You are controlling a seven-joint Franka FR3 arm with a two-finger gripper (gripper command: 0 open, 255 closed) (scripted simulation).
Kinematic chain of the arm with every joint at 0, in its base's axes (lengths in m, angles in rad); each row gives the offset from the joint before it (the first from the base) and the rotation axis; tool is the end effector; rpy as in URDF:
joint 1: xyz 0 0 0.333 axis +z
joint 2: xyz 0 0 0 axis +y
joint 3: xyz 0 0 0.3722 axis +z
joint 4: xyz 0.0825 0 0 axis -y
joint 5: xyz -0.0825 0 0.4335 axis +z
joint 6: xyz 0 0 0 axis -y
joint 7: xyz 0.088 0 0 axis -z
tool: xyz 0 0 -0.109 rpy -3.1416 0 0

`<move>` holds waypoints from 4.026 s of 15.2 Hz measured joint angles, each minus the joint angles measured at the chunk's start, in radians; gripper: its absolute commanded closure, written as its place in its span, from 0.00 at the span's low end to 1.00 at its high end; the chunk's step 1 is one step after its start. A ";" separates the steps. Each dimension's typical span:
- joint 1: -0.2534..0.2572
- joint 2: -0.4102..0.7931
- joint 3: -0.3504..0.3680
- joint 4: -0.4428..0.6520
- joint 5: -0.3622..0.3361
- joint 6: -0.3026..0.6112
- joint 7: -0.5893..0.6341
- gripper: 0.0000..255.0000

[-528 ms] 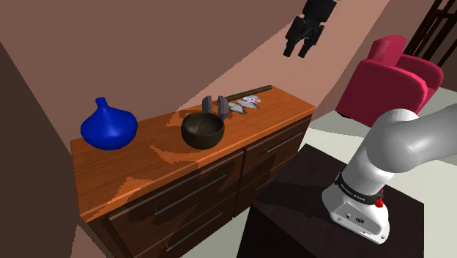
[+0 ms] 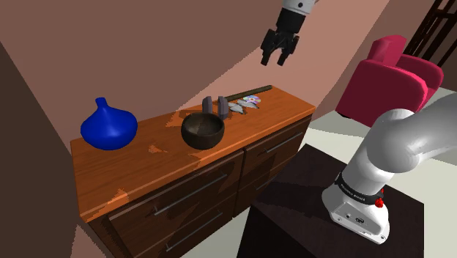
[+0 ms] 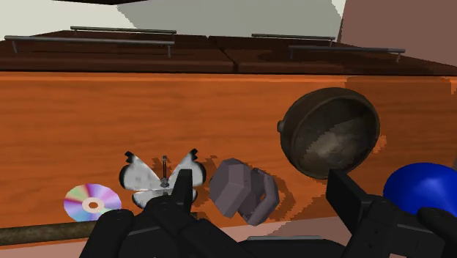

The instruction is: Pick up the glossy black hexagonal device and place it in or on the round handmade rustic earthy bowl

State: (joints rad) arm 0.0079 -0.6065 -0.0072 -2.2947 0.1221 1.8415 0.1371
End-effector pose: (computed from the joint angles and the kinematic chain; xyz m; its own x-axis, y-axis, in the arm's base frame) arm 0.3995 0.0095 0.6233 0.9772 -0.1665 0.1321 -0.1472 -0.9785 -0.1444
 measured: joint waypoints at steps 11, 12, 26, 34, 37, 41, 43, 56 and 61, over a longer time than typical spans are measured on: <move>0.015 0.403 0.055 0.140 0.021 0.216 0.084 0.00; 0.017 0.440 0.059 0.158 0.021 0.232 0.092 0.00; 0.043 0.931 0.076 0.510 0.001 0.316 0.185 0.00; 0.049 0.980 0.079 0.491 0.002 0.386 0.185 0.00; 0.049 0.981 0.079 0.490 0.001 0.387 0.186 0.00; 0.050 0.980 0.080 0.490 0.002 0.388 0.186 1.00; 0.050 0.980 0.079 0.488 0.002 0.387 0.186 1.00; 0.049 0.948 0.078 0.523 -0.001 0.320 0.194 1.00; 0.048 0.920 0.078 0.555 -0.003 0.261 0.201 1.00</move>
State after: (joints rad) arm 0.0563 0.3134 0.0706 -1.7402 0.1187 2.1028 0.3382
